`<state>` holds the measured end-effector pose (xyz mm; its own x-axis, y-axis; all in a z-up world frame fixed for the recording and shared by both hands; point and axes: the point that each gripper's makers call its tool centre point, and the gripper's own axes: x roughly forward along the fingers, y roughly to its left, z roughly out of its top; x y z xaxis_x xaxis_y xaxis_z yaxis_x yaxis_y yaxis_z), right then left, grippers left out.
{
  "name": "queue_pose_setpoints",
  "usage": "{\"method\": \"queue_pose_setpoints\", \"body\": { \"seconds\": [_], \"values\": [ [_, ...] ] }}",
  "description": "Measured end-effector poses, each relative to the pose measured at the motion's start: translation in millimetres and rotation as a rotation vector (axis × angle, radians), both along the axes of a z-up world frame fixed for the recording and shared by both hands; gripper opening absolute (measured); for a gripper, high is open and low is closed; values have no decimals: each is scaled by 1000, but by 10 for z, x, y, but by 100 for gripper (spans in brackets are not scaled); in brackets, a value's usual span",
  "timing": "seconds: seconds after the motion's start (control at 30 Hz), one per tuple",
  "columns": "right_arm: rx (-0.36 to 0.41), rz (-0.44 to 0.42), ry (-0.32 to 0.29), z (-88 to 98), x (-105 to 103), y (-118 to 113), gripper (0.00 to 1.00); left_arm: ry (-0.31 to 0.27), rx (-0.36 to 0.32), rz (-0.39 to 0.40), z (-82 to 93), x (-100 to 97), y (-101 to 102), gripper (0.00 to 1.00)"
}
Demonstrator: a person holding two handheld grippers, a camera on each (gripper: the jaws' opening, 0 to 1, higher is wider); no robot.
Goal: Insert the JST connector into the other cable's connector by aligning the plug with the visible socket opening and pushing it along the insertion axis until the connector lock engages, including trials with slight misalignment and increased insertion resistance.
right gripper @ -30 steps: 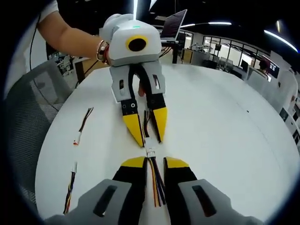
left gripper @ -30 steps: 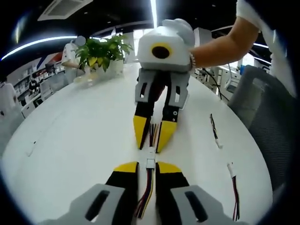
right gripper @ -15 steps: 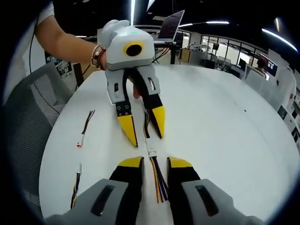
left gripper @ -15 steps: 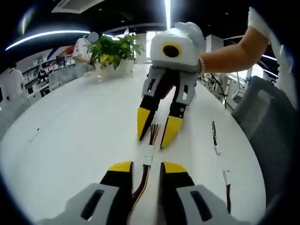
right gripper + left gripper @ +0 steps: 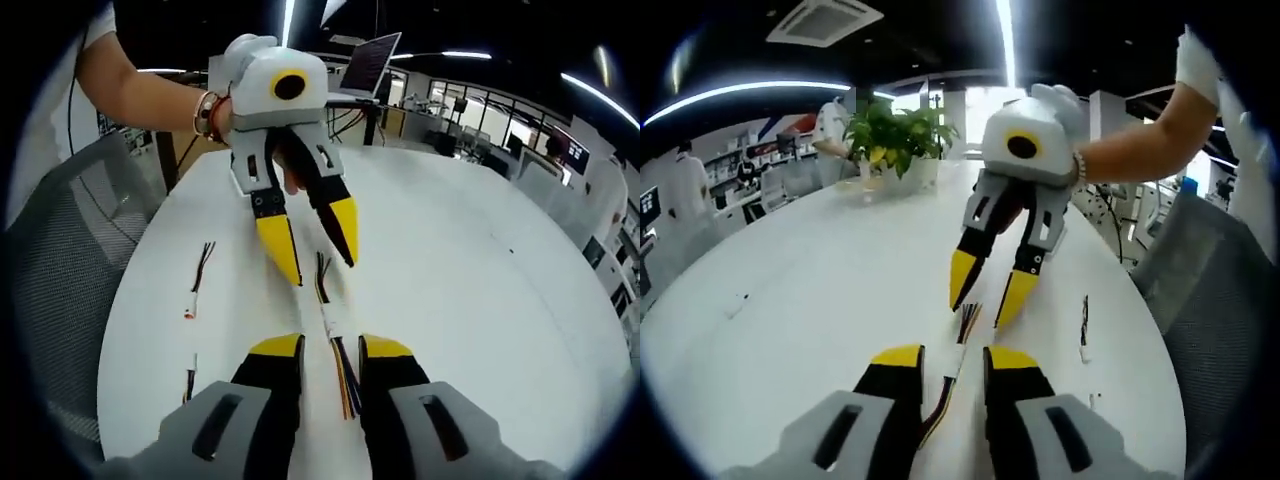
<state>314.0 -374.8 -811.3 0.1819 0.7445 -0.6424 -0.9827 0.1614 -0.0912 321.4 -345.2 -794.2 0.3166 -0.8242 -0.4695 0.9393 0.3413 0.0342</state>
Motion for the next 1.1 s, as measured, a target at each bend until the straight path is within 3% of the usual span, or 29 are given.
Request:
{"method": "queue_pose_setpoints", "body": {
  "seconds": [0.47, 0.83, 1.1],
  "values": [
    [1, -4, -36, 199, -253, -104, 19, -34, 18, -13, 152, -328, 5, 17],
    [-15, 16, -25, 97, -582, -158, 17, -16, 2, -25, 148, -660, -29, 17],
    [14, 34, 2, 72, -779, -123, 16, 3, 4, -43, 49, -859, -21, 17]
  ]
}}
